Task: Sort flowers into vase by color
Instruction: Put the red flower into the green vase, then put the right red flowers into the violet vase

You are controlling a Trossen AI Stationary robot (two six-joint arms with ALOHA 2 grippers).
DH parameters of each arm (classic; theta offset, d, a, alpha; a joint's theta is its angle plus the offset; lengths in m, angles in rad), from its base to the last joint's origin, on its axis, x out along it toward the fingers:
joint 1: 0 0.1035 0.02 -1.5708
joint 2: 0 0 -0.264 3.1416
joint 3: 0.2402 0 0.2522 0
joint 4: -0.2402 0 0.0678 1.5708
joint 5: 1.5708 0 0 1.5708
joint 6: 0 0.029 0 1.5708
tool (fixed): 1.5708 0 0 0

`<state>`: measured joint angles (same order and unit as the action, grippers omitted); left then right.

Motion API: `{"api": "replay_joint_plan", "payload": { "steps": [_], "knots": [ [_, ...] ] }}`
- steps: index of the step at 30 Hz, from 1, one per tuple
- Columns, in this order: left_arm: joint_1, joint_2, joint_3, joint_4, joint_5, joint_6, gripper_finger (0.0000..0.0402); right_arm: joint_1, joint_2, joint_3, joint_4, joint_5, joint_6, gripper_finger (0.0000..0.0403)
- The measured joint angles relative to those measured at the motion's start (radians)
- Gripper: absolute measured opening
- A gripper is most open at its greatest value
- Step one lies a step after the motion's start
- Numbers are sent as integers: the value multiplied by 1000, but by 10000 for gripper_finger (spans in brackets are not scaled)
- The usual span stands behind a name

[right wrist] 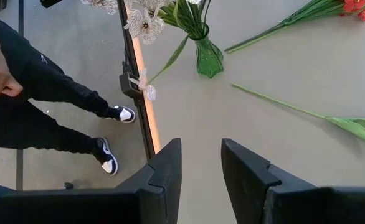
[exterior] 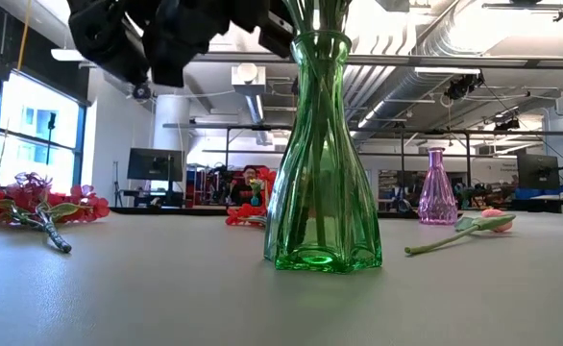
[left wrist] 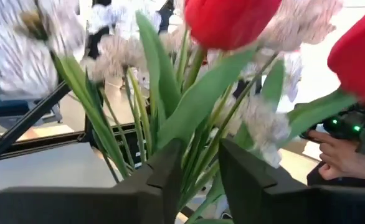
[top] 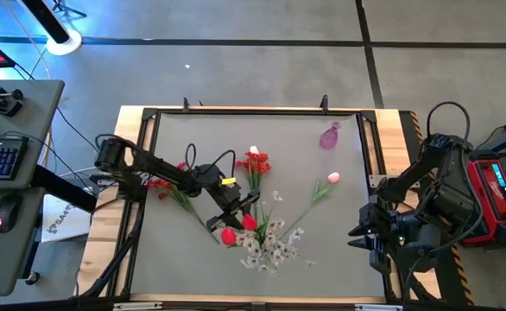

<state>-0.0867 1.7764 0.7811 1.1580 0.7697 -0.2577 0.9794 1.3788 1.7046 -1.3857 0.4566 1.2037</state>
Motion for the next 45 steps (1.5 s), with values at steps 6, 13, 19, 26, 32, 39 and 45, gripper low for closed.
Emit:
{"api": "replay_joint_plan", "payload": {
  "steps": [6, 13, 19, 26, 32, 39, 45],
  "knots": [
    [29, -117, 0, -131, 13, -2, 149, 0, 0, 0, 0, 0, 0, 101],
    [74, -289, 0, -317, 11, 63, 163, 0, 0, 0, 0, 0, 0, 101],
    [132, -413, 0, -507, -31, 151, 163, 0, 0, 0, 0, 0, 0, 101],
    [210, -502, 0, -572, -65, 122, 163, 0, 0, 0, 0, 0, 0, 101],
    [325, -550, 0, -579, -98, 46, 163, 0, 0, 0, 0, 0, 0, 101],
    [449, -588, 0, -596, -151, 8, 163, 0, 0, 0, 0, 0, 0, 101],
    [501, -588, 0, -591, -311, -49, 163, 0, 0, 0, 0, -3, 1, 101]
  ]
}}
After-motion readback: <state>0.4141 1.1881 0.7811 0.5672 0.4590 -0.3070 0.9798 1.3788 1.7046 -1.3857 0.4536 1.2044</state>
